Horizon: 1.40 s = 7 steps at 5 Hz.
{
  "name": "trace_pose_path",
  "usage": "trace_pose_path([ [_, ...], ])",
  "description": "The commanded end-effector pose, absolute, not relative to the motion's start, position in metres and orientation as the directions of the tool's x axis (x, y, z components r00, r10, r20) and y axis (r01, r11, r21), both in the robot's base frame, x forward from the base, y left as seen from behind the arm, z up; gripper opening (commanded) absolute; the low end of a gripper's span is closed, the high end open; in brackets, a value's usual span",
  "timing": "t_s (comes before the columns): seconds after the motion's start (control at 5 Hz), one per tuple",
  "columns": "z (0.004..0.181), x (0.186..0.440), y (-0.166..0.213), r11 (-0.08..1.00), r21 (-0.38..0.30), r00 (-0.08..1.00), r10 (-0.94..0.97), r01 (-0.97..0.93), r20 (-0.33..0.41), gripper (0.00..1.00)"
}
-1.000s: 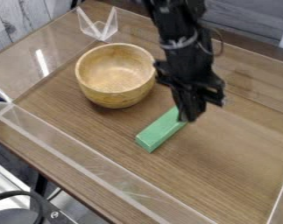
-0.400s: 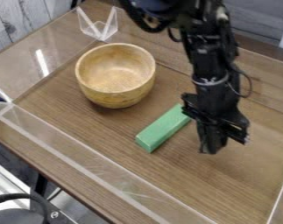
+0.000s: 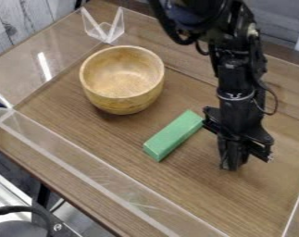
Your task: Remove the green block from inside the brown bowl and put it on the table
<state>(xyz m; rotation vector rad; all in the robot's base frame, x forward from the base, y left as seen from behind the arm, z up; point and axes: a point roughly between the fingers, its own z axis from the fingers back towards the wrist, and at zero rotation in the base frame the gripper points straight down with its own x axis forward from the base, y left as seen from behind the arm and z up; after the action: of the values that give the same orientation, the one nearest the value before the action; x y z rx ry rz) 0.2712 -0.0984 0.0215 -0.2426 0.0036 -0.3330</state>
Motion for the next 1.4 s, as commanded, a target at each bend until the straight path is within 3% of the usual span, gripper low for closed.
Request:
trace_pose_path([
  [0.0,0.033,0.278,-0.105,0.912,-0.236,0.942,-0.328,0.336,0.075,0.0],
  [0.2,0.034,0.275,-0.108,0.912,-0.244,0.944,-0.324,0.33,0.066,0.0],
  [0.6,0.029,0.292,-0.099,0.911,-0.236,0.937,-0.35,0.337,-0.014,0.0],
  [1.2,0.026,0.298,-0.094,0.92,-0.22,0.942,-0.336,0.324,-0.019,0.0],
])
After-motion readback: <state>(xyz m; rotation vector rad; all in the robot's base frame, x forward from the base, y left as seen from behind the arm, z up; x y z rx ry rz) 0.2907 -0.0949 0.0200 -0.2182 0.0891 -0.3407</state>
